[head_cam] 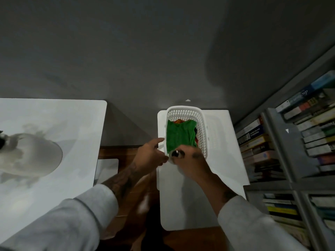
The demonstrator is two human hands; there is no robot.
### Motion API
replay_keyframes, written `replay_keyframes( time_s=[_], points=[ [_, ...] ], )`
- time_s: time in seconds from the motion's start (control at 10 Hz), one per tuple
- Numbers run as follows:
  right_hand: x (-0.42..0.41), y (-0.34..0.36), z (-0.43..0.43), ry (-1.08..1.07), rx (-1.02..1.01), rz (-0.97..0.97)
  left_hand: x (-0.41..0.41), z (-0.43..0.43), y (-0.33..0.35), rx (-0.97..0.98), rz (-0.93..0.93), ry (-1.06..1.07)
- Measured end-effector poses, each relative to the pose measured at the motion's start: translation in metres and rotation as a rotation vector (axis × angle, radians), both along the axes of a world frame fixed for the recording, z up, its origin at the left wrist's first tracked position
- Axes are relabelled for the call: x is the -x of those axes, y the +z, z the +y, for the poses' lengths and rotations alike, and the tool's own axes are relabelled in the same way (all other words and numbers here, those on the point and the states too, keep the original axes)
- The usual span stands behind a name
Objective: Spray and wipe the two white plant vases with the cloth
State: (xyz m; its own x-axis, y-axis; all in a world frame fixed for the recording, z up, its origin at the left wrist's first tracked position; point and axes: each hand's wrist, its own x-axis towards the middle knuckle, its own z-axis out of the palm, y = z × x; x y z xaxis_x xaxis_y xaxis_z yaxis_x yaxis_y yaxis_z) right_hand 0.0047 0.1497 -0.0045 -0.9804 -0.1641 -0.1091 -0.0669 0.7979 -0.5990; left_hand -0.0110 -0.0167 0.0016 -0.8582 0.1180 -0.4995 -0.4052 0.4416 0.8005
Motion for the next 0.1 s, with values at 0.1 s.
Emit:
replay_keyframes(
  time_s=[0.1],
  points=[
    [-0.0017, 0.0072, 0.0035, -0.122, 0.069, -0.148, 0.0012, -0.0137, 0.0073, 0.143, 0.118, -0.121]
  ],
)
